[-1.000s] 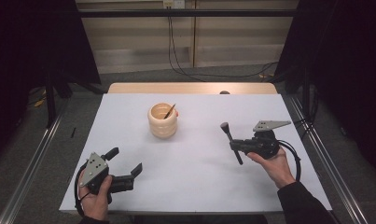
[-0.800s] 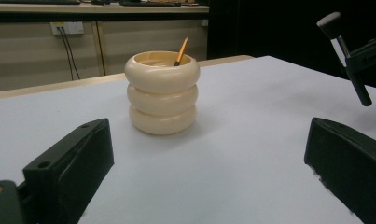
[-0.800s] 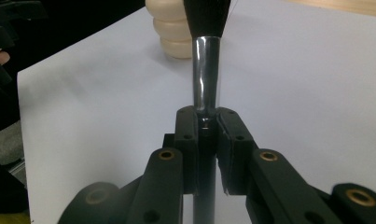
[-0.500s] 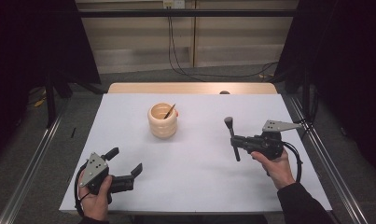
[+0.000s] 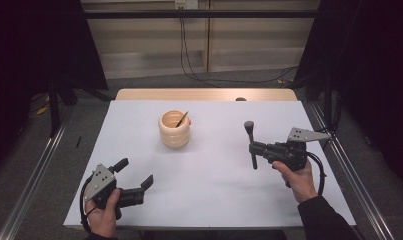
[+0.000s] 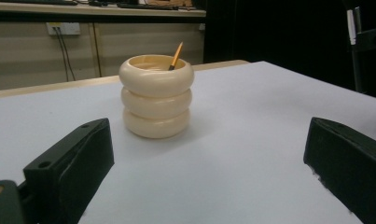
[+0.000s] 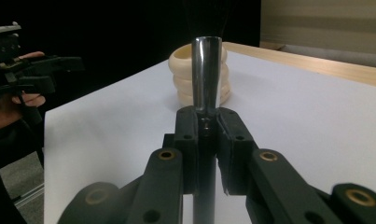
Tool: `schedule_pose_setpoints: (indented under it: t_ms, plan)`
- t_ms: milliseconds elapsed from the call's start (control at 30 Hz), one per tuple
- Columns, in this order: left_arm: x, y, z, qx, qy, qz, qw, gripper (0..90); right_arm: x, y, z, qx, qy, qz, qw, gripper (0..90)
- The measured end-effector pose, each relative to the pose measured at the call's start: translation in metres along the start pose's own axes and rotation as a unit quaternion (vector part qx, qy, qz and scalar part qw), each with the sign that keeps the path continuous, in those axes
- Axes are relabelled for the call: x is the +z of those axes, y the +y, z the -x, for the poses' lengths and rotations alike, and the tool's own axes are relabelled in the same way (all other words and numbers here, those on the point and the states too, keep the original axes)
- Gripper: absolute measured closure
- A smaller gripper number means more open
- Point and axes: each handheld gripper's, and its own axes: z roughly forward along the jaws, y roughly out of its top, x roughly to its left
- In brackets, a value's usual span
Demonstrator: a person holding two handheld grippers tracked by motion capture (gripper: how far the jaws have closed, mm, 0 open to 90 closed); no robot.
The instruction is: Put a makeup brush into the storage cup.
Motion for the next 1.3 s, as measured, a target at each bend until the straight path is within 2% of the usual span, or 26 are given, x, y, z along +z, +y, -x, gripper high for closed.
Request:
schedule_pose_setpoints:
  t_ms: [33,133,267,400,533,633,700,767,867,1000,1300]
  plan:
    - [0.0,0.001,0.002,0.008,0.002,-0.002,1.0,1.2,-0.002,0.002,-0.001,-0.003,0.001,0.004,1.0,79.9]
    - [0.001,0.002,0.005,0.003,-0.004,0.002,1.0,1.2,-0.007,0.005,-0.001,-0.004,-0.001,0.015,0.9999,79.9]
    - [0.002,0.003,0.007,0.005,-0.012,0.001,0.9999,0.8,-0.008,0.006,-0.003,-0.01,0.001,0.015,0.9998,79.9]
    - [0.004,0.006,0.01,0.016,-0.016,-0.005,0.9997,0.7,-0.004,0.005,-0.007,-0.018,0.012,0.012,0.9997,79.9]
    - [0.004,0.008,0.012,0.015,-0.019,-0.003,0.9997,0.6,0.0,0.005,-0.013,-0.026,0.016,0.01,0.9995,79.9]
    - [0.007,0.007,0.015,0.009,-0.026,-0.002,0.9996,0.5,0.004,0.004,-0.016,-0.028,0.023,0.007,0.9993,79.9]
    - [0.01,0.006,0.016,0.001,-0.039,-0.003,0.9992,0.7,0.006,0.002,-0.017,-0.026,0.028,0.005,0.9993,79.9]
    - [0.011,0.007,0.018,0.011,-0.038,-0.007,0.9992,0.9,0.009,0.001,-0.02,-0.03,0.029,0.001,0.9991,79.8]
    - [0.015,0.009,0.019,0.014,-0.042,-0.007,0.999,0.6,0.012,0.002,-0.023,-0.034,0.038,0.0,0.9987,79.8]
    - [0.02,0.013,0.023,0.015,-0.044,-0.005,0.9989,0.5,0.015,0.003,-0.027,-0.034,0.045,0.005,0.9984,79.9]
    - [0.035,0.027,0.032,0.019,-0.062,0.001,0.9979,0.3,0.025,0.0,-0.034,-0.037,0.054,-0.004,0.9978,79.9]
